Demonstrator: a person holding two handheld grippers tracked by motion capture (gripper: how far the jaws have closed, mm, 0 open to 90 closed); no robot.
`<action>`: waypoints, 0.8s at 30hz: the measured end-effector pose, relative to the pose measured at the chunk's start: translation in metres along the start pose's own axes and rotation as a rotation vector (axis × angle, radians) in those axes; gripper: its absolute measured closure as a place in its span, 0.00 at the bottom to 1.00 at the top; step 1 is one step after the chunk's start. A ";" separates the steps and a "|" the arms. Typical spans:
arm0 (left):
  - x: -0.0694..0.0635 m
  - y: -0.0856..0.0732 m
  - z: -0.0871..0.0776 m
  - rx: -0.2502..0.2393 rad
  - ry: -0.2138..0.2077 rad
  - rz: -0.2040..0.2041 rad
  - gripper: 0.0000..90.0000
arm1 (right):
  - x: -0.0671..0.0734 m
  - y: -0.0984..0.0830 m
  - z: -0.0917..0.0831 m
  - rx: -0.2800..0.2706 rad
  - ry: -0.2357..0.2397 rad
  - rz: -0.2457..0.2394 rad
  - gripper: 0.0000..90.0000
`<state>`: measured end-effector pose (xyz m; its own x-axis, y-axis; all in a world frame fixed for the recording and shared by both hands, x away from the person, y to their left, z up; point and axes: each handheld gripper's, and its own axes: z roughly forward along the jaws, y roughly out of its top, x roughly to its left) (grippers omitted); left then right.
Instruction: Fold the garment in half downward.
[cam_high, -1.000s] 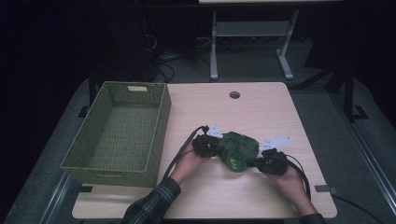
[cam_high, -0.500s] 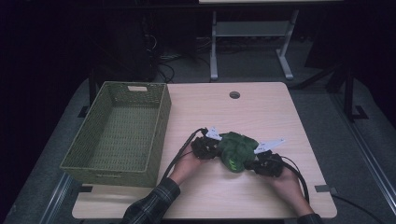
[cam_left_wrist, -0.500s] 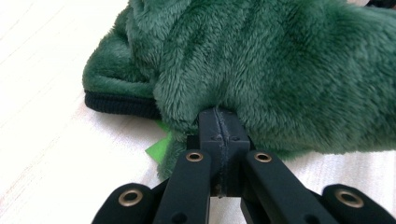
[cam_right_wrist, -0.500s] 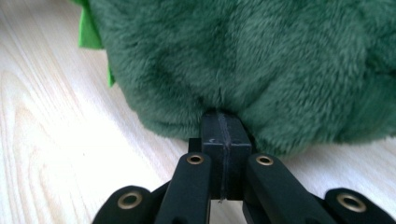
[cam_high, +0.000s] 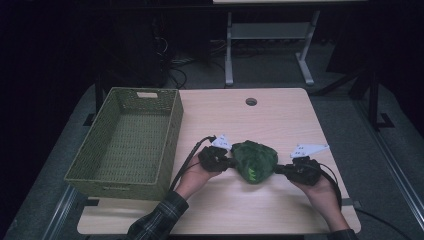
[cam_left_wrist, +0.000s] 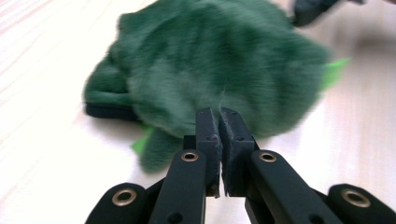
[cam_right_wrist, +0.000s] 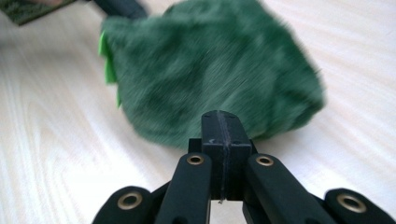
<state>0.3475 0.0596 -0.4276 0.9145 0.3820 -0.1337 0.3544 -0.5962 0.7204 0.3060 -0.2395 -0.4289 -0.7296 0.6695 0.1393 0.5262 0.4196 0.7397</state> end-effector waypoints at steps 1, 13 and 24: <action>-0.003 0.000 -0.001 -0.001 -0.008 0.003 0.97 | -0.003 0.003 -0.001 -0.005 -0.007 -0.004 1.00; -0.028 -0.008 0.007 0.043 -0.090 0.010 1.00 | -0.043 0.049 0.015 -0.058 -0.029 0.037 1.00; -0.034 -0.005 0.028 0.061 -0.096 0.027 1.00 | -0.061 0.059 0.064 0.029 -0.009 0.056 1.00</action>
<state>0.3200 0.0301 -0.4453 0.9374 0.2973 -0.1812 0.3375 -0.6486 0.6822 0.4102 -0.2161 -0.4360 -0.6947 0.6980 0.1735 0.5786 0.3990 0.7114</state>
